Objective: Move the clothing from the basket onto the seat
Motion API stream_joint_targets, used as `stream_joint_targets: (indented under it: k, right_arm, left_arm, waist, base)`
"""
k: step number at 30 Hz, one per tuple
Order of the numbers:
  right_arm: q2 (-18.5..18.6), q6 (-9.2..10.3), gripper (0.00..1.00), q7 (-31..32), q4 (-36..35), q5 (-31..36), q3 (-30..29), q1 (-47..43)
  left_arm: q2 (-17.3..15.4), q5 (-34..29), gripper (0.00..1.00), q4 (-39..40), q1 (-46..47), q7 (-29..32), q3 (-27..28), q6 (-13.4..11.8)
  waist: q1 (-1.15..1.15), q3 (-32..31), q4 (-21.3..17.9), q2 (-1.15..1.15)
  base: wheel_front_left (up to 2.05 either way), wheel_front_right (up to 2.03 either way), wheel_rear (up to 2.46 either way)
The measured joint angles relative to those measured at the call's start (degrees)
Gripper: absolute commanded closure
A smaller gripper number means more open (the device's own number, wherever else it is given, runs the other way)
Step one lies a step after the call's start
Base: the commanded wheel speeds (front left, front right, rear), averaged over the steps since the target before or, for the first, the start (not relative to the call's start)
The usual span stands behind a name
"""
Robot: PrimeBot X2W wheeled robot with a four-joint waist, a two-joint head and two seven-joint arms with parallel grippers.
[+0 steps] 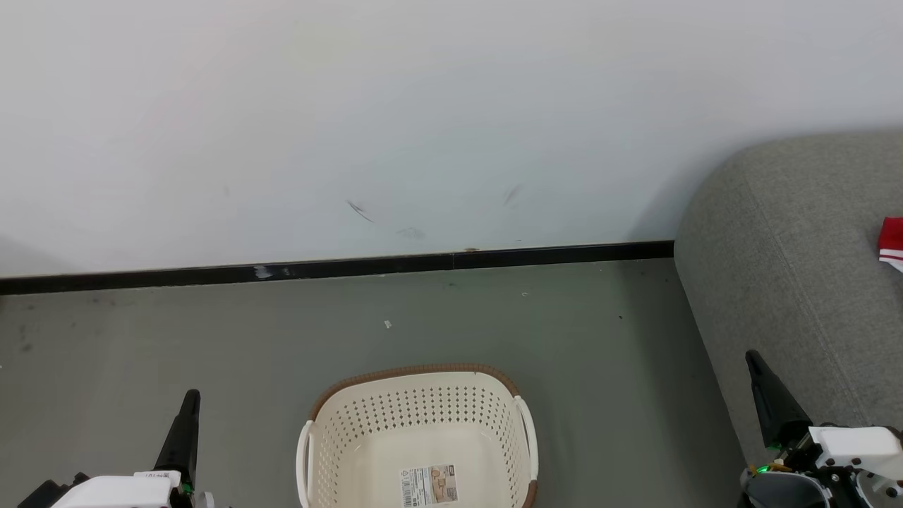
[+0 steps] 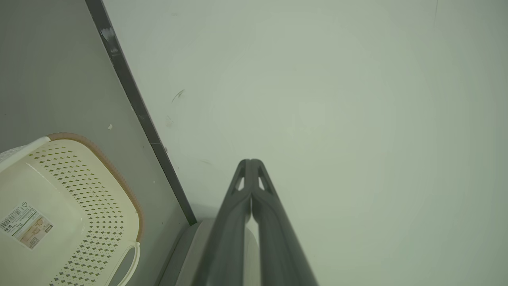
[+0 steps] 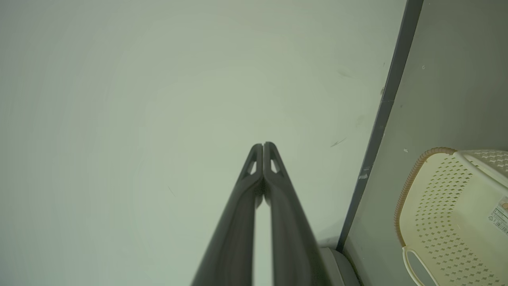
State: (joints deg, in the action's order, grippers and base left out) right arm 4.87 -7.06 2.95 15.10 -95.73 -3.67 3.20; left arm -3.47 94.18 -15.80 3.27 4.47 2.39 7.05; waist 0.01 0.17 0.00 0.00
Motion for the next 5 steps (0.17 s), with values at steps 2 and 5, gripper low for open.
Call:
stream_joint_targets:
  k: [2, 5]
  right_arm:
    - [-0.01, 0.01, 1.00, 0.01, 0.00, 0.00, -0.02, 0.00]
    - [-0.01, 0.01, 1.00, 0.01, 0.00, 0.00, -0.07, 0.00]
  left_arm:
    - [0.00, 0.00, 1.00, 0.00, 0.00, 0.00, 0.01, 0.00]
    - [0.01, 0.00, 1.00, 0.01, 0.00, 0.00, 0.03, 0.00]
  waist:
    - [0.00, 0.00, 0.00, 0.00]
    - [0.00, 0.00, 0.00, 0.00]
  base:
    - [0.00, 0.00, 0.00]
    - [0.00, 0.00, 0.00]
